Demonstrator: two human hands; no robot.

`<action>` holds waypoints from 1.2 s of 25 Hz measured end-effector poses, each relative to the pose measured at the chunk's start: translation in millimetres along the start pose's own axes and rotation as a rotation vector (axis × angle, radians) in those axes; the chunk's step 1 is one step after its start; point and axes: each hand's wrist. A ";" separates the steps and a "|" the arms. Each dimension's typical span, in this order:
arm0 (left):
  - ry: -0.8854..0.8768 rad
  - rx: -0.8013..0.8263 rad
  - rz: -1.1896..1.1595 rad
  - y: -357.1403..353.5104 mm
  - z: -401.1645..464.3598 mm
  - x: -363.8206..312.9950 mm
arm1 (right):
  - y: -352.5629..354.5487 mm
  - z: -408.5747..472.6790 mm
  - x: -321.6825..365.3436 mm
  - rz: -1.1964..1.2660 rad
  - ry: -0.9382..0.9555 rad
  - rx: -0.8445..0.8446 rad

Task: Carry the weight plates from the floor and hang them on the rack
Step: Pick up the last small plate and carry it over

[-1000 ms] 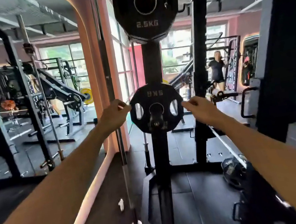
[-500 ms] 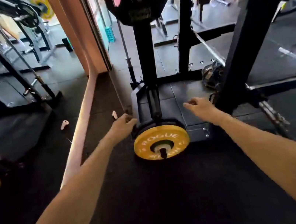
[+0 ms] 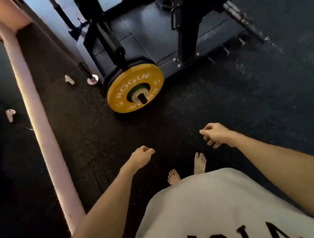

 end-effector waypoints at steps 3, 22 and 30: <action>-0.026 0.137 0.180 -44.7 5.1 1.7 | -6.9 -16.6 -66.7 0.129 -0.112 -0.016; -0.351 0.188 0.734 -342.7 -3.3 -299.8 | 130.7 -106.1 -471.0 0.790 -0.575 -0.284; -0.376 0.304 0.755 -465.0 34.1 -460.5 | 290.1 -58.9 -540.5 0.840 -0.597 -0.255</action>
Point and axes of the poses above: each hand's wrist, its own z-axis towards the middle knuckle, its own y-axis out of the back of the hand, x = y × z, and after that the axes turned 4 degrees about -z, right-handed
